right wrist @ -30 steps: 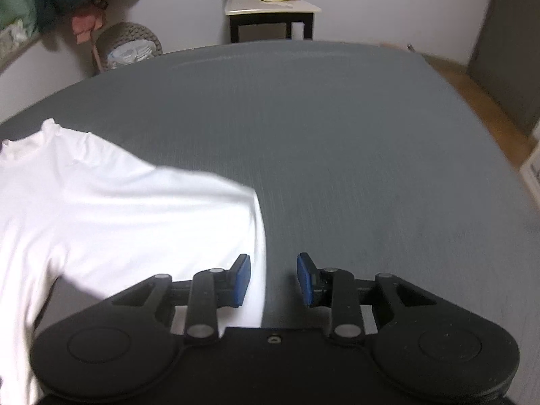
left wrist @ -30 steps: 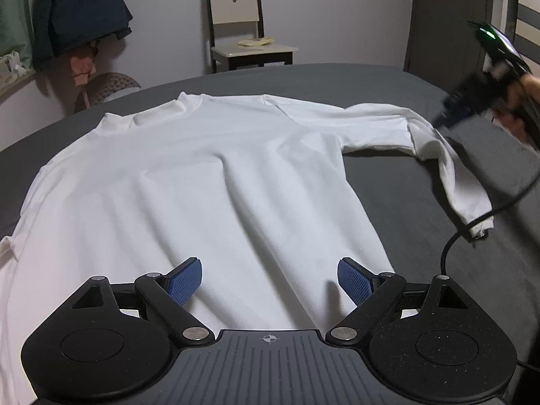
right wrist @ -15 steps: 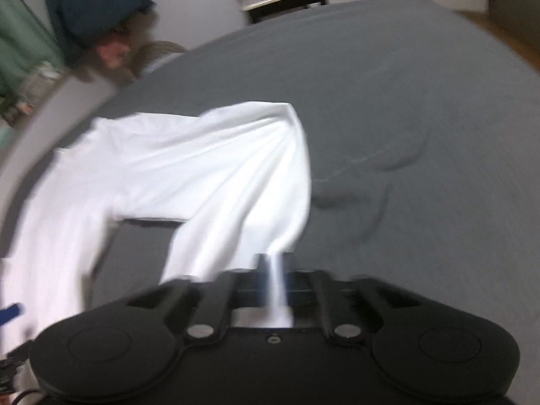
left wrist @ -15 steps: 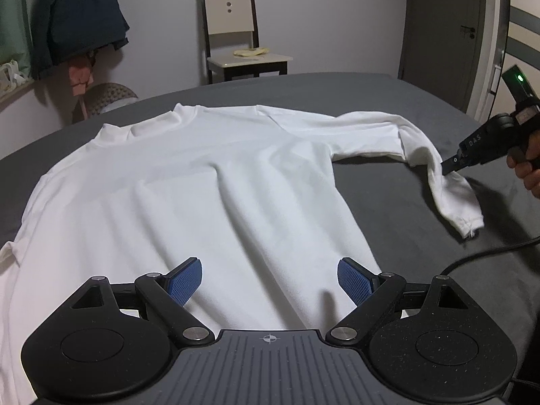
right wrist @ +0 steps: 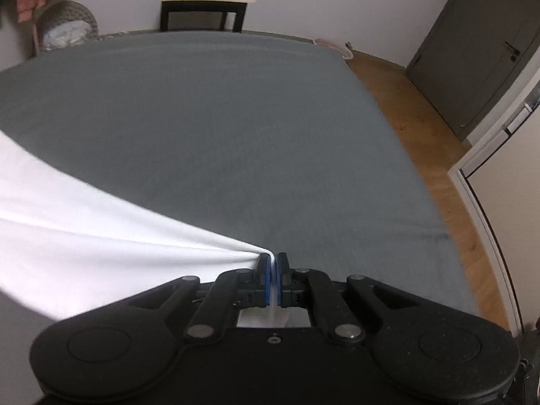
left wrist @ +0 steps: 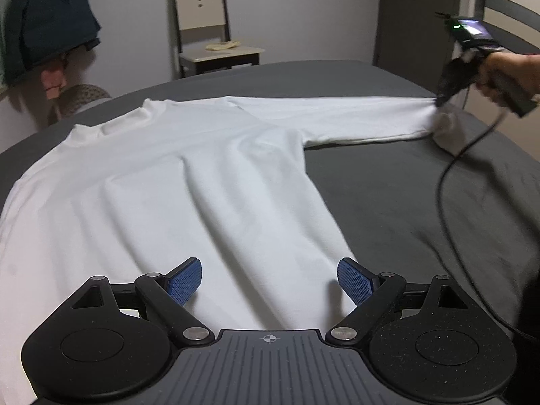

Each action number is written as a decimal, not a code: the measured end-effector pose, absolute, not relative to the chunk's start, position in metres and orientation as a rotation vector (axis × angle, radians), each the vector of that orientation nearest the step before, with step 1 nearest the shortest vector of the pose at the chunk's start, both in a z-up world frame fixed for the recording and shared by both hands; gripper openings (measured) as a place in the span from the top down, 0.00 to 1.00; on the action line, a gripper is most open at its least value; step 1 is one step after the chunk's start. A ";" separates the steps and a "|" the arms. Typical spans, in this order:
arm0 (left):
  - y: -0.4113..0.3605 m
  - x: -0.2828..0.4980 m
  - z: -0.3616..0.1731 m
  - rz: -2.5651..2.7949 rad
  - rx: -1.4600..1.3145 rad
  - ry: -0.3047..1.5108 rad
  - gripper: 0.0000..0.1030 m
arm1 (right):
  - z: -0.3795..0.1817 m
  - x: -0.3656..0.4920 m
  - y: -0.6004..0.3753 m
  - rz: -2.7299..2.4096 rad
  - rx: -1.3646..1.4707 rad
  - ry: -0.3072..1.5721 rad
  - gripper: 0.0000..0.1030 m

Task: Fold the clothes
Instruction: 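Regrasp the sleeve cuff with the right gripper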

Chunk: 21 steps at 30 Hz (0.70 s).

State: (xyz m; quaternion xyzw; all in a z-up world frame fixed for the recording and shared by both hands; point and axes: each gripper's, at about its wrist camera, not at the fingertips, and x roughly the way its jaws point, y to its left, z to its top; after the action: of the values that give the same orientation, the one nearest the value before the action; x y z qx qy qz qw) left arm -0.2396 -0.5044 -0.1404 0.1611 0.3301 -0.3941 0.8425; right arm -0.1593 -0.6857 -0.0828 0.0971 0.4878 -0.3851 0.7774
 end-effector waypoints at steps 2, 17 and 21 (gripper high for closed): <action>-0.505 -0.231 -0.141 -0.838 0.347 0.692 0.14 | -0.094 -0.158 -0.685 -0.814 0.253 1.028 0.87; -0.503 -0.209 -0.141 -0.835 0.352 0.695 0.14 | -0.124 -0.266 -0.704 -0.710 0.746 0.824 0.95; -0.499 -0.209 -0.137 -0.822 0.338 0.688 0.14 | -0.105 -0.248 -0.686 -0.766 0.592 0.755 0.96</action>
State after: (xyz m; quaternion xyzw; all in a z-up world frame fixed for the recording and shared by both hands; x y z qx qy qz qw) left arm -0.2088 -0.4995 -0.1369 0.1603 0.3260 -0.3898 0.8462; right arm -0.2479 -0.6863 -0.1046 0.2776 0.3544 -0.3595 0.8174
